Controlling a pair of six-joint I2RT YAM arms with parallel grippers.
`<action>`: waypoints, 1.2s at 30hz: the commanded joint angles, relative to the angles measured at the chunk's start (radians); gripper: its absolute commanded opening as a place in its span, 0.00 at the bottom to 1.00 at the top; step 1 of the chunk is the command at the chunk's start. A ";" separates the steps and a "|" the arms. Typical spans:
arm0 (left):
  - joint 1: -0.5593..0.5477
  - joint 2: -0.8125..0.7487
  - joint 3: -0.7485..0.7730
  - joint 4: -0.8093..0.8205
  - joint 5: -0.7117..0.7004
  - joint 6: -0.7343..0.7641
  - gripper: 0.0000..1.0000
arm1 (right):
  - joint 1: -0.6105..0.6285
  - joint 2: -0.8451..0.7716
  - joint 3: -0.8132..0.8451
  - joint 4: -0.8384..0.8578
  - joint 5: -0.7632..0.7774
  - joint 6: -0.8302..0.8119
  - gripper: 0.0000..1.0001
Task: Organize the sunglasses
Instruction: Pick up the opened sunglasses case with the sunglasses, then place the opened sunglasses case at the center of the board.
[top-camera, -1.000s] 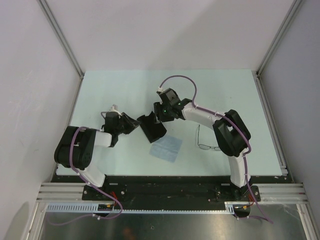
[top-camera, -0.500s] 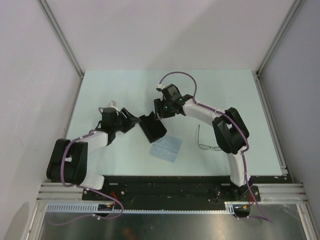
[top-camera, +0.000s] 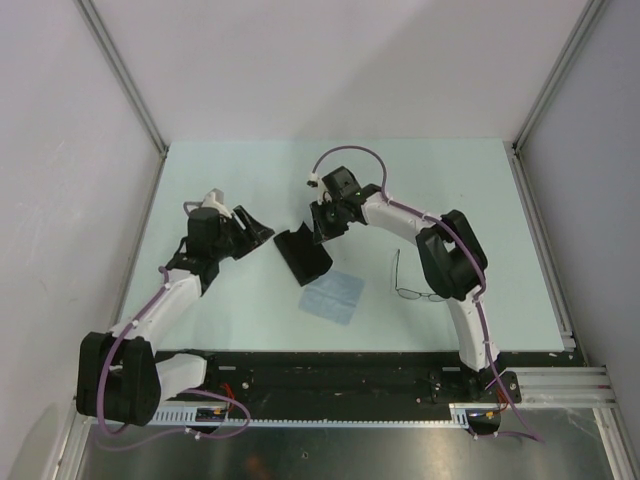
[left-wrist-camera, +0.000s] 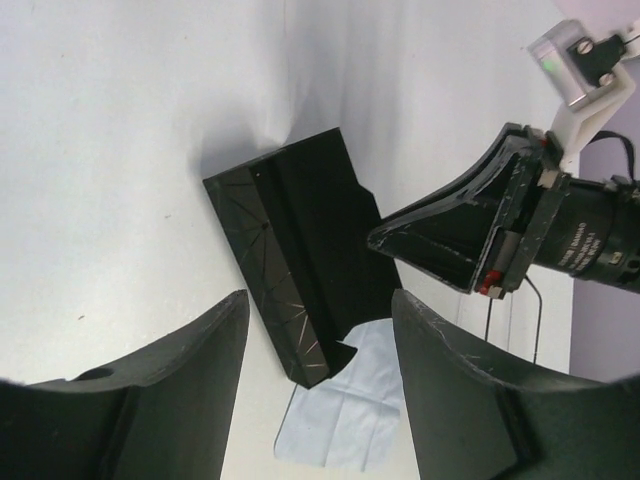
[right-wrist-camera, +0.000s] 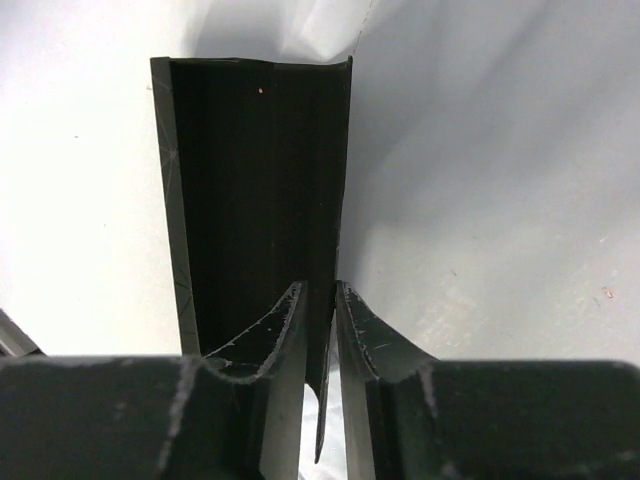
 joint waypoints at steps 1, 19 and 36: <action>0.000 -0.026 0.034 -0.073 0.006 0.051 0.64 | -0.007 0.019 0.047 -0.029 -0.052 0.015 0.21; 0.002 -0.038 0.052 -0.107 0.018 0.066 0.65 | 0.001 -0.094 -0.155 0.199 -0.043 0.287 0.00; 0.002 -0.052 0.018 -0.117 0.018 0.062 0.65 | 0.019 -0.355 -0.503 0.508 0.544 0.830 0.00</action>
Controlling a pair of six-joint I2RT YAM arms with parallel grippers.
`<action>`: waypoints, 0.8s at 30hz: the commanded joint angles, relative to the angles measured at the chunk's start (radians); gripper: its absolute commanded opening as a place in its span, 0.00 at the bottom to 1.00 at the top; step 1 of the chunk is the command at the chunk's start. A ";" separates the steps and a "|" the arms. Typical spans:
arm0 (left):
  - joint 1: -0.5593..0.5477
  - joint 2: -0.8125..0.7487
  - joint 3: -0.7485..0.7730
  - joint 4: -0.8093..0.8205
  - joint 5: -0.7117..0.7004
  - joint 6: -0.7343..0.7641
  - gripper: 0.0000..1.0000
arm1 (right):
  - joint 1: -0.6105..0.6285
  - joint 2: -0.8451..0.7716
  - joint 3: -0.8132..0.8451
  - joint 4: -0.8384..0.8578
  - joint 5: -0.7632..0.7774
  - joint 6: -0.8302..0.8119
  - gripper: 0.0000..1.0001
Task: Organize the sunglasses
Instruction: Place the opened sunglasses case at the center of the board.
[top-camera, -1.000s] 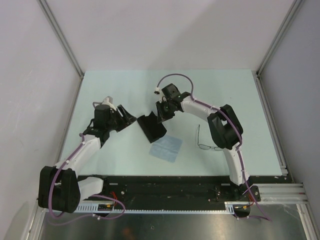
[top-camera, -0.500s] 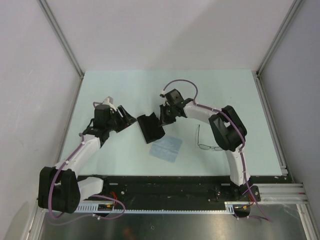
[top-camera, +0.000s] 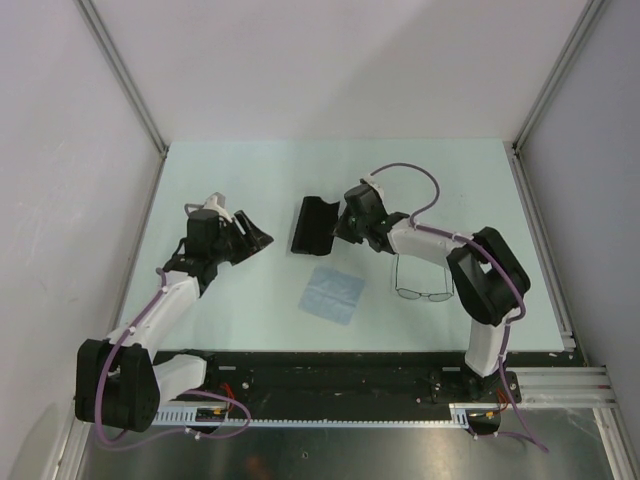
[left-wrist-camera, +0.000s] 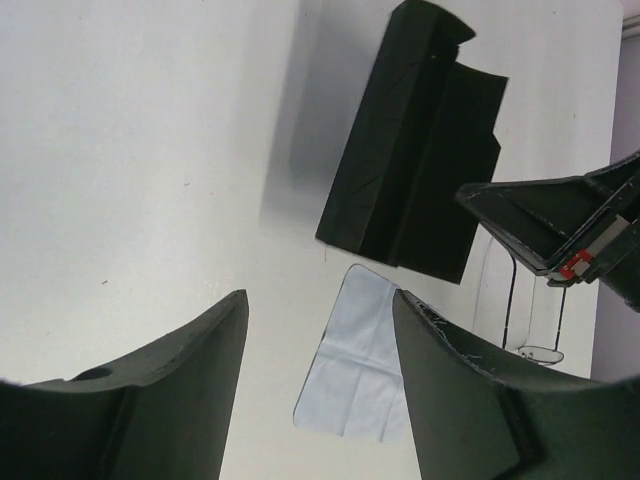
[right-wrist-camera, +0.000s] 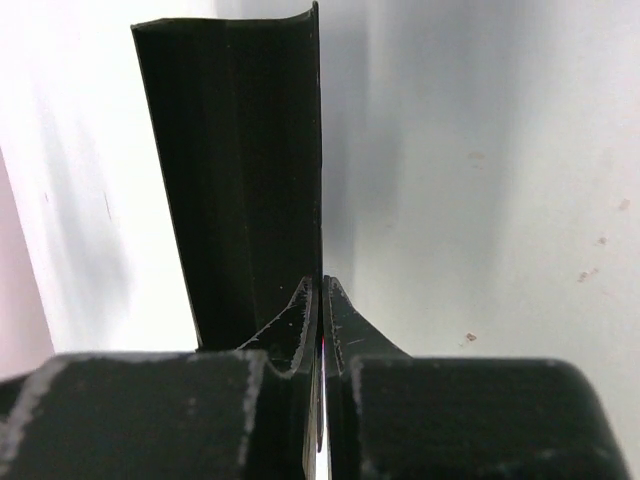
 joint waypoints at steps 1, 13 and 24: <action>0.001 -0.017 0.006 0.002 0.016 0.009 0.65 | 0.008 -0.071 -0.059 0.113 0.221 0.214 0.00; -0.002 -0.014 -0.016 0.004 0.041 -0.018 0.65 | 0.014 -0.111 -0.138 -0.008 0.498 0.541 0.00; -0.002 -0.016 -0.024 0.002 0.041 -0.010 0.65 | 0.077 -0.033 -0.141 -0.079 0.579 0.904 0.01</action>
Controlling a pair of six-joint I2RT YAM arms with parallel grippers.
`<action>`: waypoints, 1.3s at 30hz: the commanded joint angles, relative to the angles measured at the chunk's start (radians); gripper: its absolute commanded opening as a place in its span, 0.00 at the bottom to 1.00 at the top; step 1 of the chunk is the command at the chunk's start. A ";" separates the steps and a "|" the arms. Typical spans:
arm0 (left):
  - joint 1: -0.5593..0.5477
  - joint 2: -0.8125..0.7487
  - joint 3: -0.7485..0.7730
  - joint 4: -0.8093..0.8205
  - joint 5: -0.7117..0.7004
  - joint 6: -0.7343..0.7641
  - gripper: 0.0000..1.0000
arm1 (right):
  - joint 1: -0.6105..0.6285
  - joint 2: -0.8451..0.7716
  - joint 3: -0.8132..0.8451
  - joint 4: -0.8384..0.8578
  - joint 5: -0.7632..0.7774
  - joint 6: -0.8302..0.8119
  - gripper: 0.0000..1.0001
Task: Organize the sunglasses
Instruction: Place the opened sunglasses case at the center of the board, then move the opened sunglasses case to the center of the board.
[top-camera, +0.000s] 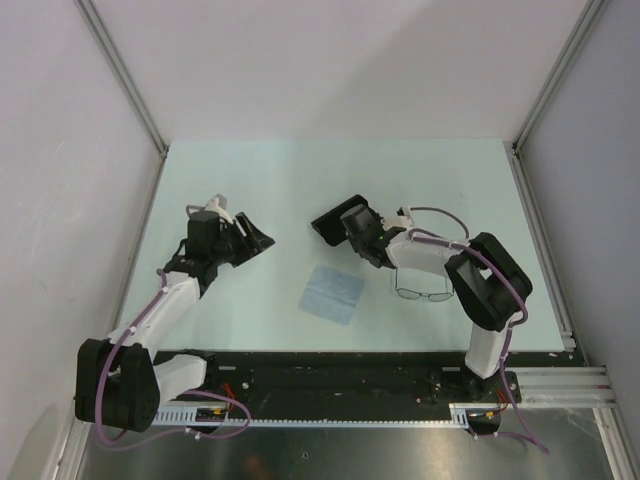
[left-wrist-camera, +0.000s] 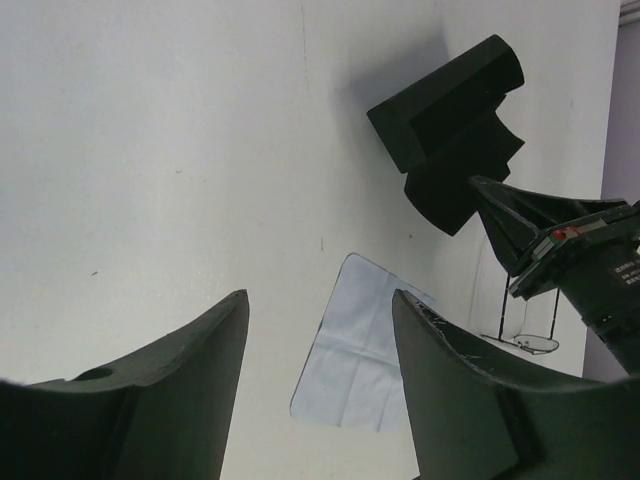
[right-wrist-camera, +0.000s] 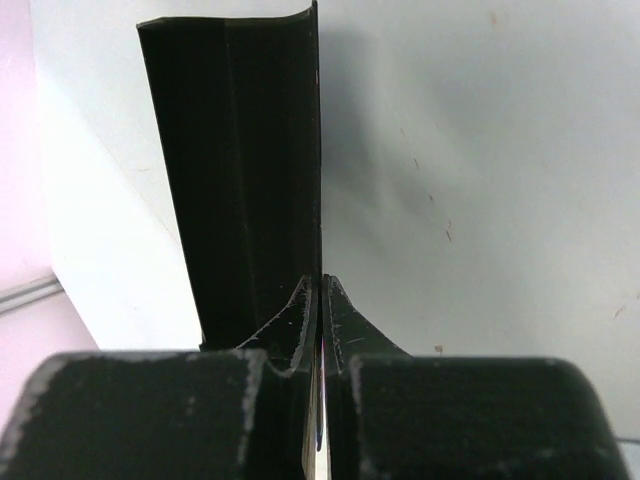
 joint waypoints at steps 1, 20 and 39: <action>-0.003 -0.014 -0.014 0.004 0.016 -0.002 0.65 | 0.032 0.026 0.001 -0.043 0.090 0.195 0.02; -0.003 -0.022 -0.015 0.001 0.000 0.013 0.65 | 0.071 -0.003 0.006 -0.079 0.110 0.148 0.88; -0.003 -0.099 -0.006 -0.016 -0.013 0.038 0.89 | -0.314 -0.221 0.009 -0.118 -0.485 -0.781 0.46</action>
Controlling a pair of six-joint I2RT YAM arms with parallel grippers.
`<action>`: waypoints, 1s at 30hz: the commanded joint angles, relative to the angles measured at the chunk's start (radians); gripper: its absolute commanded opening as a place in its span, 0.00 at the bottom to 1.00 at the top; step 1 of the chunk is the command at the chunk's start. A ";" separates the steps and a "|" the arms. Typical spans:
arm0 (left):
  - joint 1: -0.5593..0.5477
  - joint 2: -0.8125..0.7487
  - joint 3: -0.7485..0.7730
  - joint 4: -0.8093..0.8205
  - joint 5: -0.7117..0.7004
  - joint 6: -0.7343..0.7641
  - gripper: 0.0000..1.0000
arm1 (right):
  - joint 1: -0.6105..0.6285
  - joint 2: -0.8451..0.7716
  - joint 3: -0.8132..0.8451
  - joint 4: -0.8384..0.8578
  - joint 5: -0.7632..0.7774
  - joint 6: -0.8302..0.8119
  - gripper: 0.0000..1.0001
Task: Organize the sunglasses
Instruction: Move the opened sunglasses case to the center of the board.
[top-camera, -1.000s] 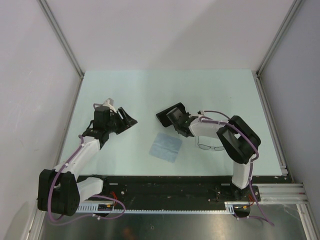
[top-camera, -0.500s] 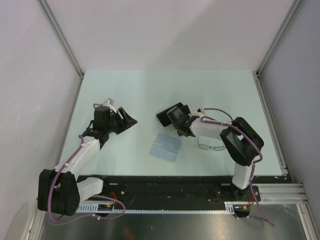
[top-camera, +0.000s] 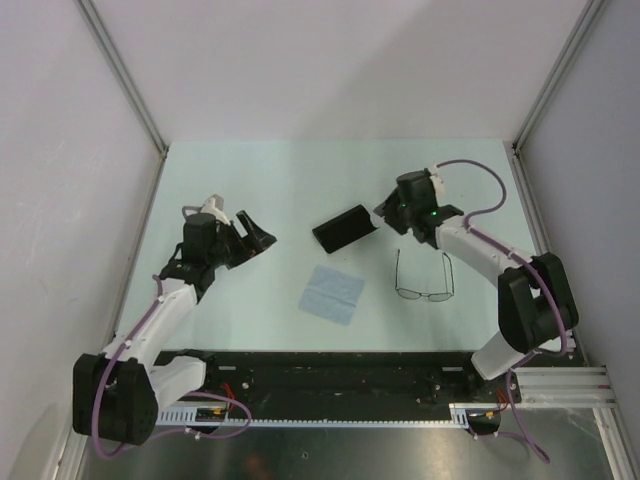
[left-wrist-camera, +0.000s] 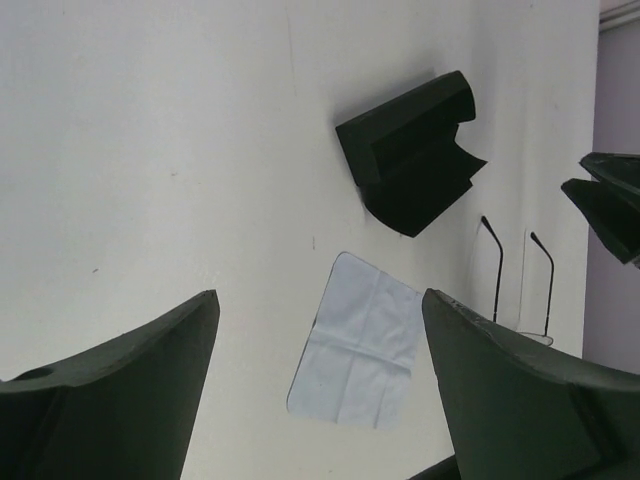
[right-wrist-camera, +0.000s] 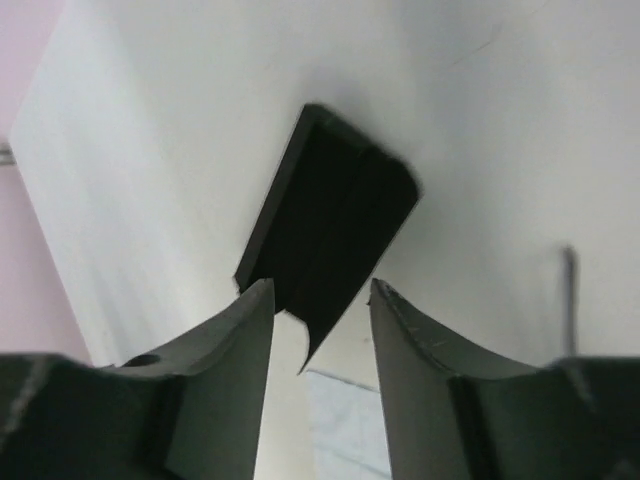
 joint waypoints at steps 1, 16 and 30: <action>-0.003 -0.048 0.007 -0.004 -0.009 0.029 0.89 | -0.122 0.039 0.011 -0.041 -0.175 -0.300 0.40; -0.002 -0.007 0.015 -0.045 0.074 0.046 0.90 | -0.157 0.404 0.259 -0.087 -0.063 -0.582 0.15; -0.003 0.021 0.015 -0.052 0.078 0.070 0.90 | -0.084 0.478 0.362 -0.191 -0.101 -0.676 0.17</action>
